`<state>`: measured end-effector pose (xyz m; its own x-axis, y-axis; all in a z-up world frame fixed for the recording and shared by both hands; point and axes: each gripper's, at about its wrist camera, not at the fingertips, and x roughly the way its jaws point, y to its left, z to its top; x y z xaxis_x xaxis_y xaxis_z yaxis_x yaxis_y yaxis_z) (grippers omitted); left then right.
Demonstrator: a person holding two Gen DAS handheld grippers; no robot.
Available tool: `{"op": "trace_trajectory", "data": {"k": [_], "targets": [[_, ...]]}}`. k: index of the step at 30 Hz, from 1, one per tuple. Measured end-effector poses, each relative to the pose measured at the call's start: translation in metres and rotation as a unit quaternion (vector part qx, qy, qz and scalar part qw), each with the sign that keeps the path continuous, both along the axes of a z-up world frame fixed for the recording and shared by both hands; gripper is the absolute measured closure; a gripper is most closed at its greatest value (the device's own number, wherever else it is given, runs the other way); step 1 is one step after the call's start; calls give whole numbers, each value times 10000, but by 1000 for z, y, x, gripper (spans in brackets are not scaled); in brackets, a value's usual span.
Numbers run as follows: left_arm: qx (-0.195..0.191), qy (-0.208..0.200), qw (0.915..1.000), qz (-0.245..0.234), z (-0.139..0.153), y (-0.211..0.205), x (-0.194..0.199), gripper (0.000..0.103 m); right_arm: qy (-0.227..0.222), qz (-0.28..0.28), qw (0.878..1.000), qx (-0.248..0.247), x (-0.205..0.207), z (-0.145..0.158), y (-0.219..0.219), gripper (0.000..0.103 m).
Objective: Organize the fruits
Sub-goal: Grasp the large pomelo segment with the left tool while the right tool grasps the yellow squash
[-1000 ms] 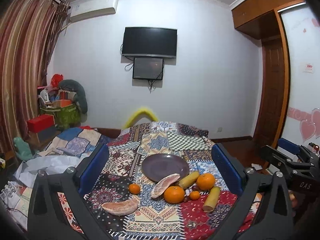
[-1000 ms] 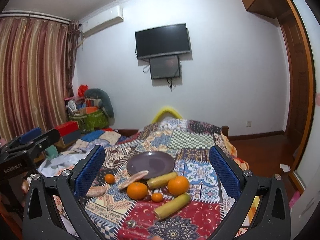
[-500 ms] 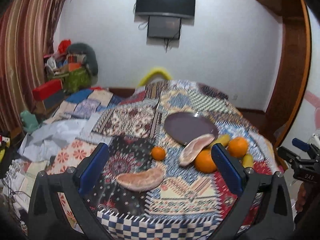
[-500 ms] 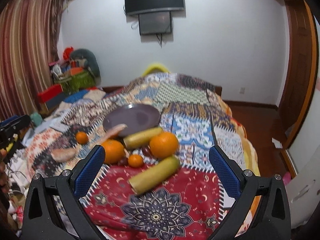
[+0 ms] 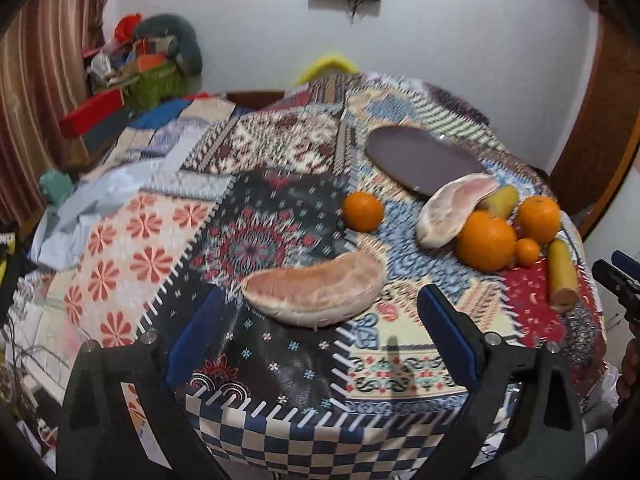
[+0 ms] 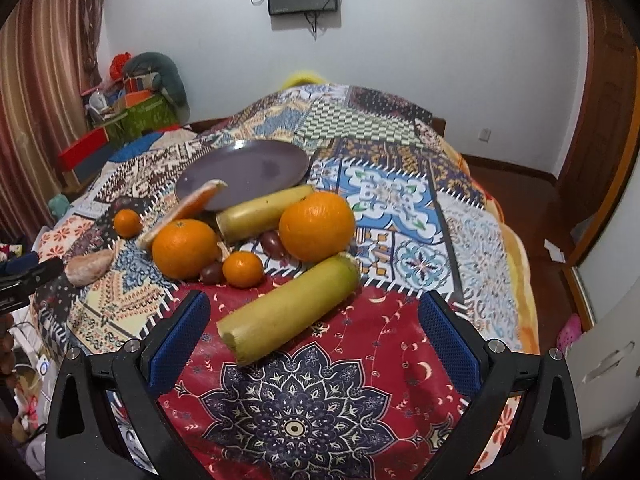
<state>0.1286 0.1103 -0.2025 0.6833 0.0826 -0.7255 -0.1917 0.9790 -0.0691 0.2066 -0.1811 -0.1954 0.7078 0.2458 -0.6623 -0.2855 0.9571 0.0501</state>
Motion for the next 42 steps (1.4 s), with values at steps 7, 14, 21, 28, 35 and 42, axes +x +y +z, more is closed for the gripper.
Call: {"op": "trace_trajectory", "data": {"k": [7,14,21,28,35,42], "targets": [[-422,506,9977,150,-28,11,19,4,462,-21,9987,207,19,-18,2,0],[-430,586,9973,141,-35,6,38,4,932,-66,9943,509,35,-33,2,0],[-511,550,9971,90,-31,5,64,4,922,109,9948,423,41,-36,9,5],[-358,650,9972,-115,-34,-13,86,3,1060,469,9912,646,37,-34,3,20],[14,737,9960,-509,-40,-37,80,2,1058,587,9903,688,25,-31,-7,35],[-236,764,9951,-581,-40,-28,55,3,944,552,9930,451,18,-24,-13,40]]}}
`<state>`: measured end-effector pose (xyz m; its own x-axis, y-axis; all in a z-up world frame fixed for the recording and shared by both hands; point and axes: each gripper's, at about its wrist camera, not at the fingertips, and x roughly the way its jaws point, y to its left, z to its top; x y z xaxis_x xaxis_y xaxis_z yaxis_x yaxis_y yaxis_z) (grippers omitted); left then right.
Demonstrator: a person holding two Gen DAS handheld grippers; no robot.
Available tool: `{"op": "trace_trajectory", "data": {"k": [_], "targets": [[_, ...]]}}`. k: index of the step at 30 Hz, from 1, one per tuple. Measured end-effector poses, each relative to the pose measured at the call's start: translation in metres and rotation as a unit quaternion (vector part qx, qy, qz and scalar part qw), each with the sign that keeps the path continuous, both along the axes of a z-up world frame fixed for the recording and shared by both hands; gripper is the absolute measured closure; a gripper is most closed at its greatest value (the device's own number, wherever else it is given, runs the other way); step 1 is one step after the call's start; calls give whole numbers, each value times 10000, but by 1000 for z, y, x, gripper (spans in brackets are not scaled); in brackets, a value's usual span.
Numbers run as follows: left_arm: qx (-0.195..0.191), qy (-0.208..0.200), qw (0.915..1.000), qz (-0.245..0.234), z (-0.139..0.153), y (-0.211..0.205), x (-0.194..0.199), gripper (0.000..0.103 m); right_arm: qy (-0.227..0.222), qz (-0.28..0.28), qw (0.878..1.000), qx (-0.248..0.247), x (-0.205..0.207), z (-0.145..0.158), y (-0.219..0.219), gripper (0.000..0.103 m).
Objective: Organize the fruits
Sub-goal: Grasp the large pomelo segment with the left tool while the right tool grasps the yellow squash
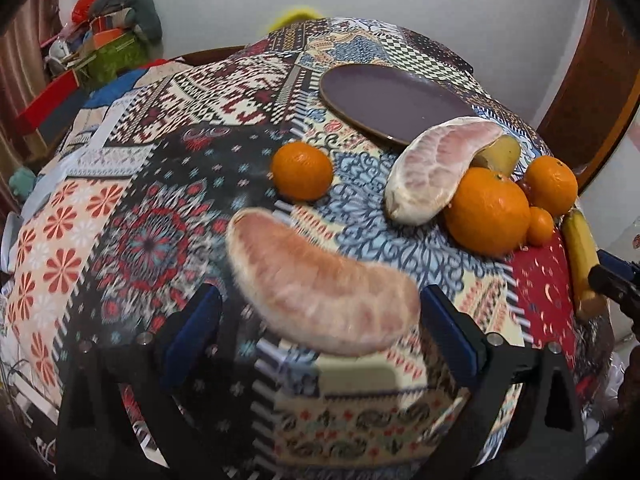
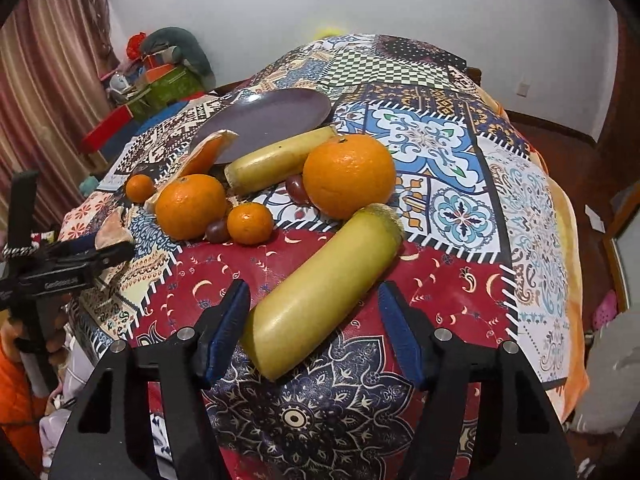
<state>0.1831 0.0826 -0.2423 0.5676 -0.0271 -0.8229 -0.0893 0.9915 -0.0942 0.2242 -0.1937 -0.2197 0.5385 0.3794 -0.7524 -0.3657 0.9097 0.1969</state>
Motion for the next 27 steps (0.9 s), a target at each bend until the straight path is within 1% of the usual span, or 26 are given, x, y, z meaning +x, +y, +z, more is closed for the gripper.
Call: {"op": "trace_trajectory", "data": {"k": [2,5,7,8,11,12,14,15,16,17,18,19,21,23,27], "targets": [[-105,30,9999,30,1,4,-4,3,51,-56,10000,3,4,-1,2,40],[-314,52,9994,103,5,7,-4,3,38,-212,9997,-152,10,-3,9,40],[-434,68,9990,117,8,5,0,3,46,-352,9992,-202,18,-5,14,35],[-450,54,9989,138,9,3,4,3,62,-431,9988,-213,21,-6,15,33],[-354,132,9990,226,4,-3,17,3,89,-511,9983,-248,28,-11,16,33],[-224,163,9993,269,1,-6,20,3,119,-503,9983,-267,29,-13,15,37],[62,129,9995,272,-1,-12,21,3,147,-451,9987,-177,27,-14,11,39],[130,90,9995,256,-1,-13,20,3,178,-428,9989,-108,25,-14,7,43],[184,36,9996,232,-1,-13,17,8,210,-392,9990,-65,23,-13,5,45],[216,-6,9996,191,0,-12,12,14,231,-354,9991,-34,22,-12,3,49],[206,-36,9997,145,1,-10,9,15,241,-306,9992,-24,19,-11,0,54],[143,-44,9999,75,1,-7,5,17,236,-254,9994,-44,17,-10,-1,56],[137,-47,9999,-51,3,-2,-4,17,186,-148,9995,-191,10,-8,-3,65],[195,-30,9997,-139,3,0,-14,18,153,-91,9992,-352,4,-8,-6,68],[93,21,9998,-186,4,10,-26,18,201,-63,9992,-349,-1,-8,-17,68]]}}
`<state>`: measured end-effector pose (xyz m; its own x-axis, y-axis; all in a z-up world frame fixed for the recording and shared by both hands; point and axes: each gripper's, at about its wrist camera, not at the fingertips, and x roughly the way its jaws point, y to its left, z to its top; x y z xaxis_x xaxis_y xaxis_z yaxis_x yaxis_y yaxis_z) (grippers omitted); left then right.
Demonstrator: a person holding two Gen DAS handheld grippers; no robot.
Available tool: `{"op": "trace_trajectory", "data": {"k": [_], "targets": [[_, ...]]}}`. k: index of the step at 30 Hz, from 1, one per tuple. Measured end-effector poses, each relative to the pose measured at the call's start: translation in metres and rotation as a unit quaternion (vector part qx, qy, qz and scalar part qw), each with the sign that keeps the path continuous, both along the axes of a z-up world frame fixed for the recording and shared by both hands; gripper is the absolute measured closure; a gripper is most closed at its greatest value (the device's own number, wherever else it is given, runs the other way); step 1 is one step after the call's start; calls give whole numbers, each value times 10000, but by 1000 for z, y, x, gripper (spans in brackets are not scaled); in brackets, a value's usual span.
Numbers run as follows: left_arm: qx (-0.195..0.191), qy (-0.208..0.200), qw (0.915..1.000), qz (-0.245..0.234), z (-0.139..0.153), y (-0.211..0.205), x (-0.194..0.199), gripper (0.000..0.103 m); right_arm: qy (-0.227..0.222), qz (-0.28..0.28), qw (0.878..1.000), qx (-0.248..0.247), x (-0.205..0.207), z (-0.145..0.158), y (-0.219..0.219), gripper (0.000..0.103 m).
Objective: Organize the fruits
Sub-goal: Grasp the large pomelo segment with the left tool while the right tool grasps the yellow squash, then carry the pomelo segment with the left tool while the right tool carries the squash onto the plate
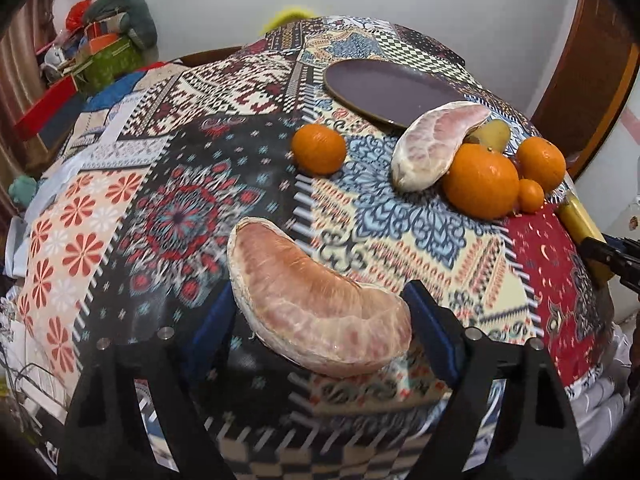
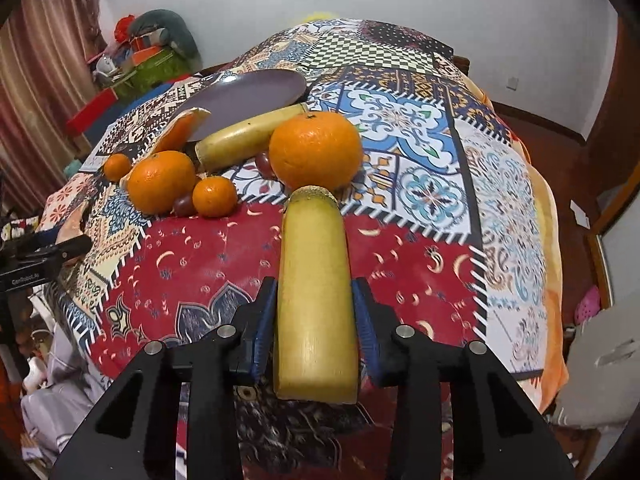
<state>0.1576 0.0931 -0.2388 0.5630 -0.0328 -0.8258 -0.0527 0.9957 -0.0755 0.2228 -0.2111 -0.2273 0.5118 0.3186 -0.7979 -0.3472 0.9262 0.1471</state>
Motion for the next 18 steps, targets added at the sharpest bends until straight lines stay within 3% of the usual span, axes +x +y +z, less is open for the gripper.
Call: {"op": "trace_trajectory", "data": {"k": [4,12,13,16,18], "targets": [[-132,74,9999,50,-1,3,2,17,75,-26,9999,94,6,-1,0,68],[-25,13,9999,112,-6,-4,17,9,91,-90,9997,198,19,-8,11,69],[8,-20,10000,97,-5,-5,17,11,80,-99,9997,220,18,-8,10,69],[79,-122,9999,47,0,-6,13,38,78,-112,9995,301,16,-7,8,69],[44,-120,9999,45,3,-4,13,49,63,-89,9994,318,15,-5,8,69]]}}
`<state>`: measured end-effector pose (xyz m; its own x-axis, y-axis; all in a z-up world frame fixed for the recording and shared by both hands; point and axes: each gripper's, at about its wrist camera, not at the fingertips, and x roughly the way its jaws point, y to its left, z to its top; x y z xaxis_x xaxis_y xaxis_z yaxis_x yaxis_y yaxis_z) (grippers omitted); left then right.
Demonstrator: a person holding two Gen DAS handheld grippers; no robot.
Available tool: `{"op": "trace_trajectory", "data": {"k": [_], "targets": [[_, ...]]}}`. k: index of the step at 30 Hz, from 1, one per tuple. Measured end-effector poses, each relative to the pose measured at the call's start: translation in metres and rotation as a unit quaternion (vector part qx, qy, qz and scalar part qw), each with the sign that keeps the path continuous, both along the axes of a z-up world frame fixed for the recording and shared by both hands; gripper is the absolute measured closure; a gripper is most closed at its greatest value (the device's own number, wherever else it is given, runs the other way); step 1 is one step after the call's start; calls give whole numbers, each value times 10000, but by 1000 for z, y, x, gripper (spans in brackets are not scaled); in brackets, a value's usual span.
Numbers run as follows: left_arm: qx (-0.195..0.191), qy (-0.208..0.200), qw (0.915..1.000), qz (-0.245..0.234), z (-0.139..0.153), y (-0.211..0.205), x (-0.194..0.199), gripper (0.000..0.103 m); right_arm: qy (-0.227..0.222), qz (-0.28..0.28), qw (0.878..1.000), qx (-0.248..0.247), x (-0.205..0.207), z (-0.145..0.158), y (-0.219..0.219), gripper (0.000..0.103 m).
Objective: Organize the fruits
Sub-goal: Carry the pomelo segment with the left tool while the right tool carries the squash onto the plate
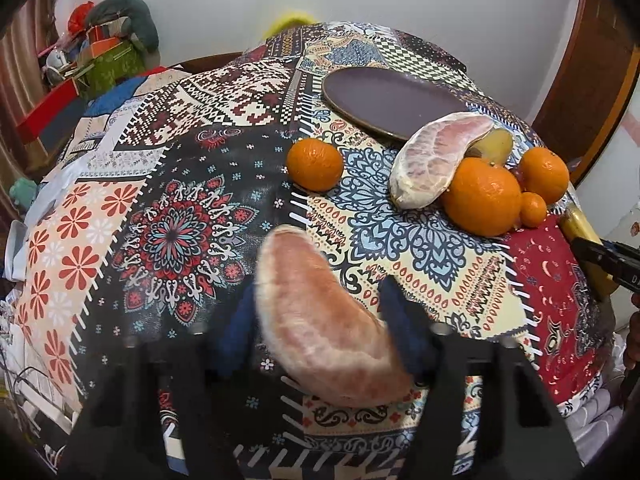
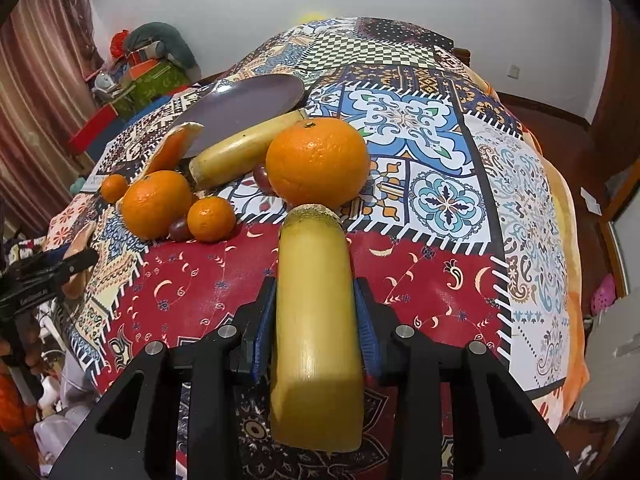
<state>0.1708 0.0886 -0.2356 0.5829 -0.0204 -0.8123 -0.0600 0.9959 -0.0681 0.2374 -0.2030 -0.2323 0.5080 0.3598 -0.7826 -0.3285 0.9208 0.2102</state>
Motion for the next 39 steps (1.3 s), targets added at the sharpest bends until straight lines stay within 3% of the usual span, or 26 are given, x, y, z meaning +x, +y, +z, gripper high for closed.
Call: {"op": "trace_trajectory", "data": {"k": [11,39], "targets": [[-296,-184,9994,-18,14,4,-5,62,-298,107,9994,160,-5,21,9,69],[-344,-1370,9894,-350,101,-25,36,63,-1261,250,9903,532,33,87,36,69]]}}
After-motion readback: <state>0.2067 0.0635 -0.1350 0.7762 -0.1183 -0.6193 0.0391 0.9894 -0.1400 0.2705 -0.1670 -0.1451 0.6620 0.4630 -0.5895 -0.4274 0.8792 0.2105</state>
